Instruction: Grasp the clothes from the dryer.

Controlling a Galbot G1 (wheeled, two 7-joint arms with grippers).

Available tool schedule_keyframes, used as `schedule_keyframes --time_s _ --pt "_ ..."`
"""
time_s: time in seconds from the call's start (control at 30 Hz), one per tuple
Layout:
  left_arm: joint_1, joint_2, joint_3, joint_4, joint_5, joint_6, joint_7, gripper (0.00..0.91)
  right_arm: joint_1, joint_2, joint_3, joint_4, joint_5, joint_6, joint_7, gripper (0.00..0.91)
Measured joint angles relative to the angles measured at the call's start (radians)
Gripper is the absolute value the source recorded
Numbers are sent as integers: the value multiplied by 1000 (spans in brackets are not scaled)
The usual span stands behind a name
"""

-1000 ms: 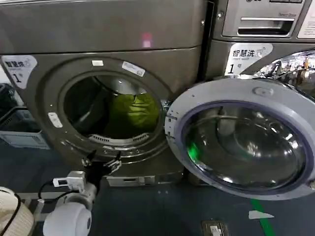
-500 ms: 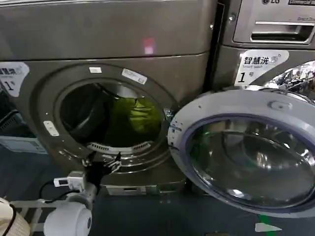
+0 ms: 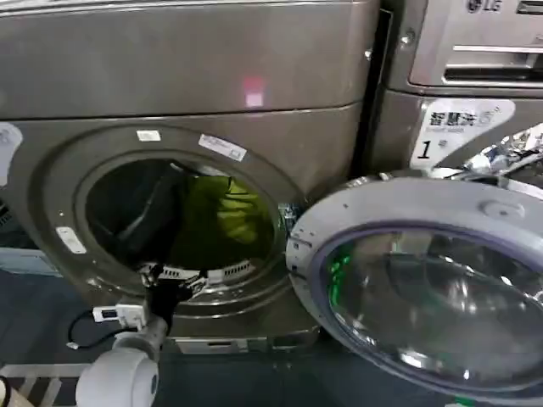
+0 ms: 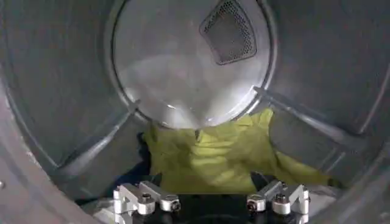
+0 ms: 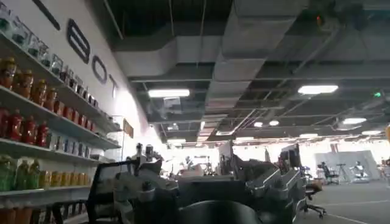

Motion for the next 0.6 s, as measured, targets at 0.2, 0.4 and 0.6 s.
schedule_keyframes --time_s 0.2,0.4,0.6 --pt "-2 0 0 5 0 0 0 907 2 4 -4 1 -2 0 -1 907" --pt "-9 0 1 13 5 0 0 907 2 6 -11 1 -7 9 0 907" --pt "-30 3 12 33 27 0 -4 907 -4 9 -11 -1 -7 21 0 907"
